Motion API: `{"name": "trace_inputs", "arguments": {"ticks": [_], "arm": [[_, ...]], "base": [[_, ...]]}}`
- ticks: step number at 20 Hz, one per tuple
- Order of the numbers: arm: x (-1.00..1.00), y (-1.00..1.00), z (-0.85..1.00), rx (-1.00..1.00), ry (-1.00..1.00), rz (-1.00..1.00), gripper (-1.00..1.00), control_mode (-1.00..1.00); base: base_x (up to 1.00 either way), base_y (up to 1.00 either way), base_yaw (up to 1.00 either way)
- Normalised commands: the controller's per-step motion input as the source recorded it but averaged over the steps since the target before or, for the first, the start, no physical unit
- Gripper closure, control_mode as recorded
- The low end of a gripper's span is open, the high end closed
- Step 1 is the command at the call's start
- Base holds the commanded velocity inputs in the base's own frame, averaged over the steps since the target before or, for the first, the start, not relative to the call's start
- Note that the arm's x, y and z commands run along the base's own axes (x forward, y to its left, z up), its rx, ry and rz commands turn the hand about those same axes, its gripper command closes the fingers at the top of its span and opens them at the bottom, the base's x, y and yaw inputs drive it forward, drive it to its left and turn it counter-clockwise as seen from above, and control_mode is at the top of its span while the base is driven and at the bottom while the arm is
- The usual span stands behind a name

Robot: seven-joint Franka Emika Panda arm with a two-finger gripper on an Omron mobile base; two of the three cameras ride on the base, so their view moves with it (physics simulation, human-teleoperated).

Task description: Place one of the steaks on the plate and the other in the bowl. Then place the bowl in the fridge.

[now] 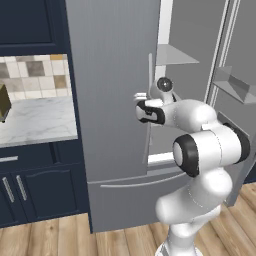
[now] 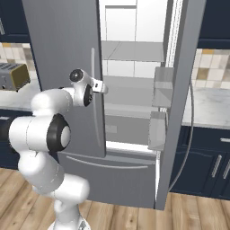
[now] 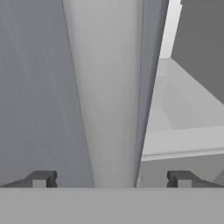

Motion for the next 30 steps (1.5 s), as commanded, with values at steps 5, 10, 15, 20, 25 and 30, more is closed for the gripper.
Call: {"name": "trace_inputs", "arguments": {"ticks": [5,10,15,20,25,30], "arm": [[0.12,0.00,0.00,0.00,0.00,0.00,1.00,-1.00],[0.00,0.00,0.00,0.00,0.00,0.00,1.00,-1.00],[-0.44,0.09,0.00,-0.10,0.00,-0.19,1.00,-1.00],[-0.74,0.34,0.01,-0.13,0.00,-0.31,1.00,-1.00],[-0.79,0.55,0.02,-0.01,0.00,-0.31,1.00,-1.00],[-0.69,0.45,0.10,0.00,0.02,-0.30,1.00,-1.00]], "base": [[0.00,0.00,0.00],[0.00,0.00,0.00],[0.00,0.00,0.00],[0.00,0.00,0.00],[0.00,0.00,0.00],[0.00,0.00,0.00]]}}
